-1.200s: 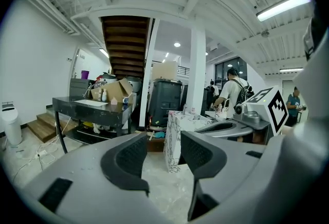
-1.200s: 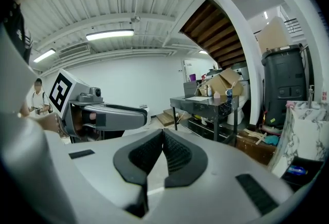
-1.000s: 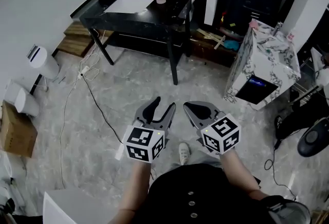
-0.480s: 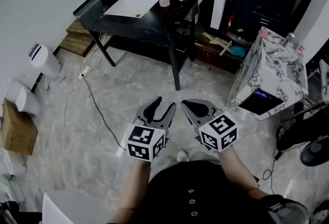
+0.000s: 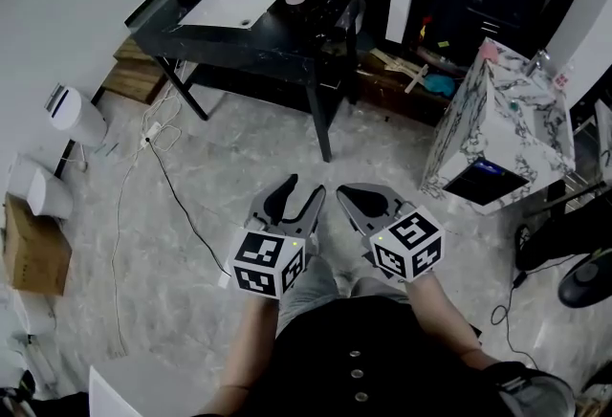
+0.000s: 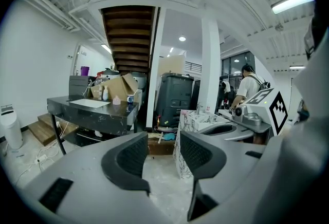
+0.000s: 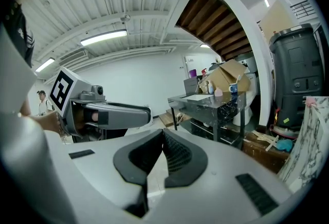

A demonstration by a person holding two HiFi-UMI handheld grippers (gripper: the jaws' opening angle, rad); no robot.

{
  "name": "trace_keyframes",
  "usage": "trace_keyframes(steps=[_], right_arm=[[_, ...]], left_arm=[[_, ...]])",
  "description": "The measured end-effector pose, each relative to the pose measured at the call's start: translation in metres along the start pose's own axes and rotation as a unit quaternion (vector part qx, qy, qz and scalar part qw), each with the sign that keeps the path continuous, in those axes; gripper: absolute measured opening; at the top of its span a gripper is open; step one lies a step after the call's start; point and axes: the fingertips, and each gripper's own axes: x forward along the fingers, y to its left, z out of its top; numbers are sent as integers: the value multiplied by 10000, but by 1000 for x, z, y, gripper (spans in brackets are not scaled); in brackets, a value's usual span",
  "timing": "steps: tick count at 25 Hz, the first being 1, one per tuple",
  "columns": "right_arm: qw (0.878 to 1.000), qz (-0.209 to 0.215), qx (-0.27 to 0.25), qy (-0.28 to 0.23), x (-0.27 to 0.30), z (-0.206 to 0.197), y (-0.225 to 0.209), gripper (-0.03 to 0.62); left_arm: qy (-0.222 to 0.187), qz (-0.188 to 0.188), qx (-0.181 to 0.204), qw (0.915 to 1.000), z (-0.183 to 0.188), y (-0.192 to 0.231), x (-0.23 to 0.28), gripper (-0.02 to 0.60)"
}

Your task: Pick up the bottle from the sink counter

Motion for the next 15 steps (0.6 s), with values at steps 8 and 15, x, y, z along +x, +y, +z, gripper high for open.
trace_keyframes(steps=[8, 15], right_arm=[[10000, -7, 48, -3, 26, 10, -19, 3], [9999, -71, 131, 2, 67, 20, -47, 3]], left_arm=[[-45, -14, -95, 9999, 9, 29, 23, 195], [-25, -193, -69, 9998, 22, 71, 63, 195]])
